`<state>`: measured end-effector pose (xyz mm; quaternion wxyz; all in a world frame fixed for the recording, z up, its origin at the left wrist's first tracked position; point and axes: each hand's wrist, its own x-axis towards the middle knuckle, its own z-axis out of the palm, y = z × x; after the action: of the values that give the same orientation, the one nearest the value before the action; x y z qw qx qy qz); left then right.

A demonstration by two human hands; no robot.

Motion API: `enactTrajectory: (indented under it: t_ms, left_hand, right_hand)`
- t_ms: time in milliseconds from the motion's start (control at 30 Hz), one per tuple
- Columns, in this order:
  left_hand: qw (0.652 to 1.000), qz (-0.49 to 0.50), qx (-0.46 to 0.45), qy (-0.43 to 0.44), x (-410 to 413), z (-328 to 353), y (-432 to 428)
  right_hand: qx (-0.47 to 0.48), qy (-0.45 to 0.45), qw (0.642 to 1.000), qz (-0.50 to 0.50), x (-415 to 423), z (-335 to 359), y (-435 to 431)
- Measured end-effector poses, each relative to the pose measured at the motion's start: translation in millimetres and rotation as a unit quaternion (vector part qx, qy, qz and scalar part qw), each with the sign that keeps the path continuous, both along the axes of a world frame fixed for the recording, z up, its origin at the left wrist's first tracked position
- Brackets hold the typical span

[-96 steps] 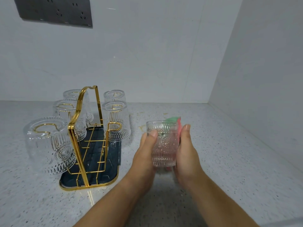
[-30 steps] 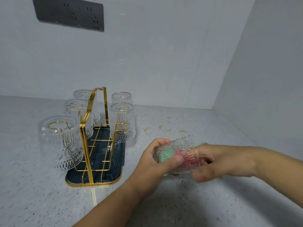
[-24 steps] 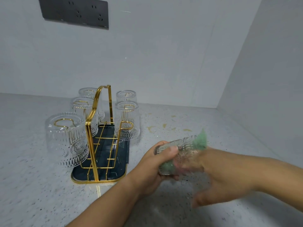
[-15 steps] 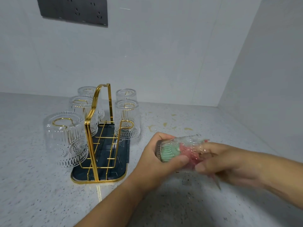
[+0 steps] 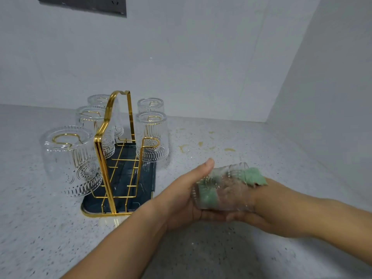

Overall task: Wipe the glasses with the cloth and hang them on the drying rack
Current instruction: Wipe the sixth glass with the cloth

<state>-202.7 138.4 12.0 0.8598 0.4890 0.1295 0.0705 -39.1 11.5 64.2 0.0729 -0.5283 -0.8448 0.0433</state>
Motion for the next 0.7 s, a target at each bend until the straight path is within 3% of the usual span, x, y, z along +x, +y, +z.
enactTrajectory:
  t_ms: [133,267,300,367,433,467,500,533,567,600,667,700]
  left_hand:
    - [0.992,0.095,0.061,-0.062,4.1,-10.1,-2.9]
    - [0.957,0.199,0.186,-0.096,3.8,-12.7,-12.7]
    - [0.955,0.214,0.184,-0.091,3.6,-11.5,-13.9]
    - [0.967,0.214,0.128,-0.05,3.1,-5.2,-13.3]
    - [0.985,0.16,0.067,0.013,1.0,0.8,-11.7]
    - [0.99,0.125,0.048,0.04,-0.3,3.0,-11.5]
    - [0.993,0.097,0.034,0.061,-1.1,4.4,-11.8]
    - [0.994,0.079,0.026,0.074,-2.1,4.9,-11.1]
    - [0.995,0.071,0.021,0.073,-1.0,3.6,-10.4]
    - [0.995,0.074,0.019,0.064,0.9,2.4,-9.8]
    - [0.992,0.12,0.031,0.031,5.1,-0.1,-10.7]
    - [0.986,0.157,0.051,0.006,7.0,-2.7,-10.7]
  right_hand:
    - [-0.127,0.24,0.954,-0.123,-8.2,5.4,2.5]
    - [-0.197,0.475,0.84,-0.174,-19.5,13.7,2.3]
    - [-0.206,0.476,0.838,-0.168,-22.4,12.4,1.7]
    - [-0.193,0.368,0.898,-0.144,-26.8,8.7,-0.9]
    - [-0.114,0.069,0.987,-0.091,-20.5,-2.2,-2.3]
    - [-0.069,-0.122,0.989,-0.047,-12.7,-6.6,-0.7]
    - [-0.04,-0.276,0.96,-0.021,-4.4,-9.8,-0.4]
    - [-0.019,-0.37,0.929,-0.016,2.2,-11.1,1.2]
    - [-0.006,-0.388,0.921,-0.02,5.3,-9.9,0.7]
    - [-0.017,-0.343,0.939,-0.022,4.2,-7.7,0.6]
    - [-0.052,-0.086,0.995,-0.021,-3.2,-2.5,0.2]
    - [-0.094,0.064,0.992,-0.053,-8.7,0.4,-0.2]
